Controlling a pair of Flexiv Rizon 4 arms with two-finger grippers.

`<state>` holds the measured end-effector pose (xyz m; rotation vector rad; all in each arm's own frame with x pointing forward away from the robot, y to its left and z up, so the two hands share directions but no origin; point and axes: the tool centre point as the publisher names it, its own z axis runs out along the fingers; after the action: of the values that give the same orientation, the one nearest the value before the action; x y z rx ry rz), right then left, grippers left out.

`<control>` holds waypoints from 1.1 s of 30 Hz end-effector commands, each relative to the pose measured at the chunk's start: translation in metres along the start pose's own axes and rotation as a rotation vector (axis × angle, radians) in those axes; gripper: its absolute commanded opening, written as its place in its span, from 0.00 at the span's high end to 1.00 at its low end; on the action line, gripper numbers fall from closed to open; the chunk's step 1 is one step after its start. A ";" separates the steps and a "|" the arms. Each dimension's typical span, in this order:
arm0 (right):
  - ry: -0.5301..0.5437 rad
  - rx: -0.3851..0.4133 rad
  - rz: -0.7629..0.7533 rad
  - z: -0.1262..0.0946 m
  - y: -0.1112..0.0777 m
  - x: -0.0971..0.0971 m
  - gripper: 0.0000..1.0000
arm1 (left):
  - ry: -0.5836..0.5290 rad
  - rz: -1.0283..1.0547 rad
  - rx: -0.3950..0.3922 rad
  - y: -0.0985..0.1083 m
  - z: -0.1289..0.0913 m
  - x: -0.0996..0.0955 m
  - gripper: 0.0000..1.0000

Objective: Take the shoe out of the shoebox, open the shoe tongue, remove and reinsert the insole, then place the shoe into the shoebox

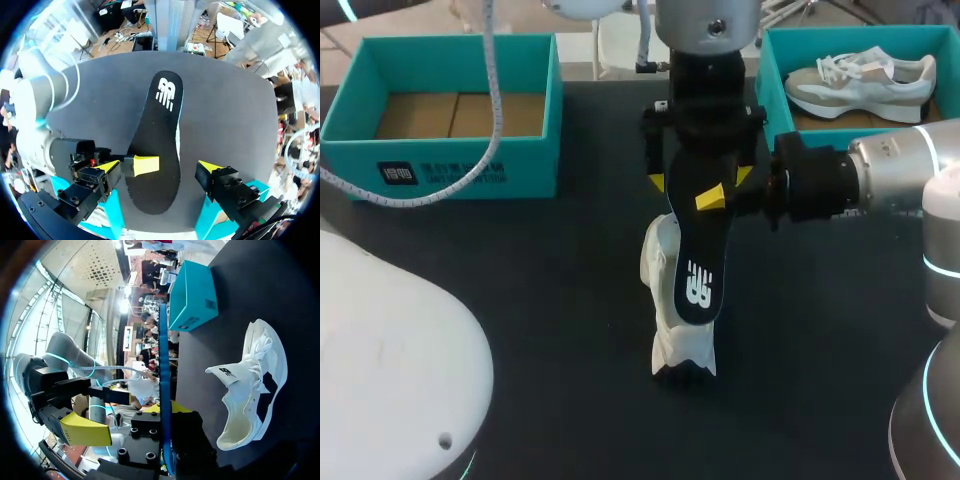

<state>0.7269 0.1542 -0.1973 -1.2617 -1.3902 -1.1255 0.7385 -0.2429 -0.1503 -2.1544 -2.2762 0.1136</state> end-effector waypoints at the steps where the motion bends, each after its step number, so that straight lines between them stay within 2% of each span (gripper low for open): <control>1: -0.001 -0.003 0.002 0.001 -0.001 0.000 1.00 | -0.274 0.085 0.030 0.001 0.005 0.027 0.00; 5: 0.001 -0.003 0.003 0.000 0.000 0.000 1.00 | -0.433 0.142 0.109 0.006 0.009 0.035 0.00; 10: 0.002 -0.001 0.004 -0.001 0.000 0.000 1.00 | -0.579 0.182 0.136 0.005 0.012 0.043 0.00; 18: 0.002 0.001 0.011 -0.003 0.002 0.000 1.00 | -0.732 0.235 0.058 -0.012 0.013 0.056 0.00; 22: 0.001 0.005 0.015 -0.004 0.003 0.000 1.00 | -0.756 0.239 0.016 -0.018 0.014 0.061 0.00; 33: 0.006 0.016 0.022 -0.005 0.003 -0.003 1.00 | -0.812 0.168 -0.071 -0.016 0.012 0.068 0.00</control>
<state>0.7300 0.1475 -0.1977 -1.2578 -1.3756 -1.1030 0.7237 -0.1849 -0.1614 -2.5955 -2.3187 0.7278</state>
